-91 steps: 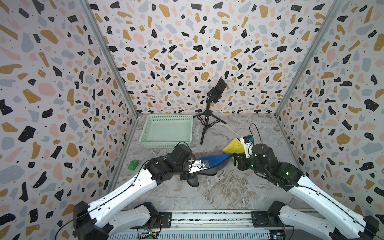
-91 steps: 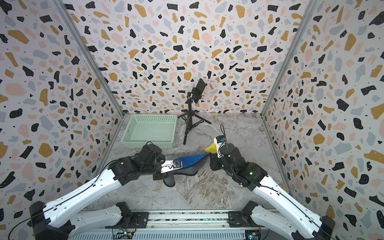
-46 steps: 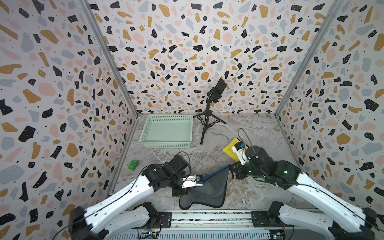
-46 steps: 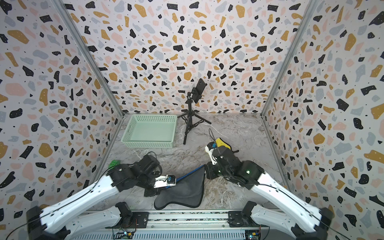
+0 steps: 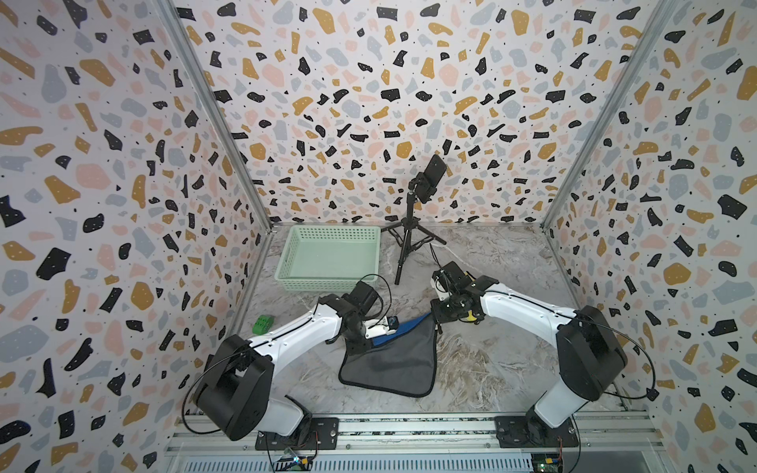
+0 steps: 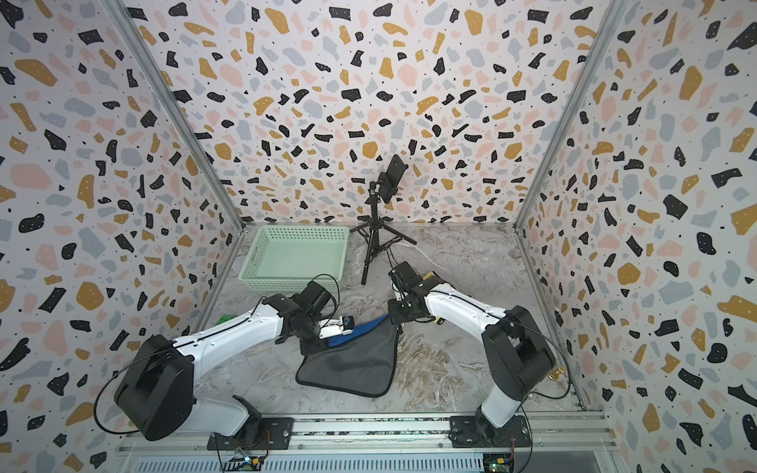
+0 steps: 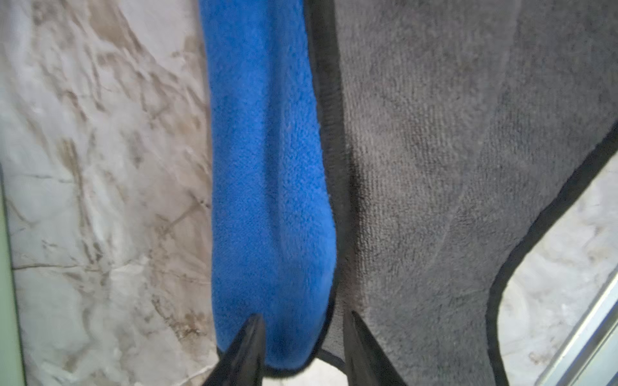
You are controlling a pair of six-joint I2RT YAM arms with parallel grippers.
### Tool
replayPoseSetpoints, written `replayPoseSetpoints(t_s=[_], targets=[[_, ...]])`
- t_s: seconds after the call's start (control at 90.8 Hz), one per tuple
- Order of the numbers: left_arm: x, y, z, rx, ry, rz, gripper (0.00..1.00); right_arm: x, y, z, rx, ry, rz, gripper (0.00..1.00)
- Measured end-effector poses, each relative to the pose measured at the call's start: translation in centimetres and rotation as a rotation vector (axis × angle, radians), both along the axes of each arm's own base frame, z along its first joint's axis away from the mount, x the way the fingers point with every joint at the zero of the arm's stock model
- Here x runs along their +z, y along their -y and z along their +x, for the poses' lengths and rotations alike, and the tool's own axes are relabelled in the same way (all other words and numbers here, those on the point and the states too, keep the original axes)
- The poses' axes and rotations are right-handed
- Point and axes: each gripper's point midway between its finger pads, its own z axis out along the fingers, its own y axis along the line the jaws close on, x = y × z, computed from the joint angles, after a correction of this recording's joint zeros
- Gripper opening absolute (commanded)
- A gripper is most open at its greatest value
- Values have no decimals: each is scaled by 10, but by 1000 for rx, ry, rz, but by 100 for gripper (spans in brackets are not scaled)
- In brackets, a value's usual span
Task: Fold the square dishcloth
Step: Flatten out the cleaning item at the center of the board.
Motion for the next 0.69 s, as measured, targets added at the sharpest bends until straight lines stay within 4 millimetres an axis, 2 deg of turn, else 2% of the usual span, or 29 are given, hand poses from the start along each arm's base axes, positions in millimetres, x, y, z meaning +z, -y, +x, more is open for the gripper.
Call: replayPoseSetpoints(t_s=[0.099, 0.198, 0.297, 0.385, 0.462, 0.506, 0.617, 0.694], targets=[[0, 0, 5, -6, 2, -4, 36, 7, -15, 21, 11, 48, 20, 16], [-6, 0, 17, 0, 17, 6, 35, 6, -17, 37, -8, 90, -7, 40], [-16, -5, 28, 0, 35, 34, 40, 2, -6, 45, -33, 133, -69, 45], [-21, -11, 30, -40, 55, 59, 43, 4, 7, 41, -53, 169, -94, 45], [-23, -18, 22, -91, 61, 68, 47, 11, 18, 23, -52, 183, -76, 42], [-21, -21, 16, -119, 58, 67, 49, 17, 18, 9, -41, 189, -45, 36], [-10, -22, 8, -191, 79, 34, 50, 31, -7, -31, 48, 183, 86, 18], [-3, -18, 7, -243, 111, 7, 50, 23, -28, -59, 120, 133, 164, 13]])
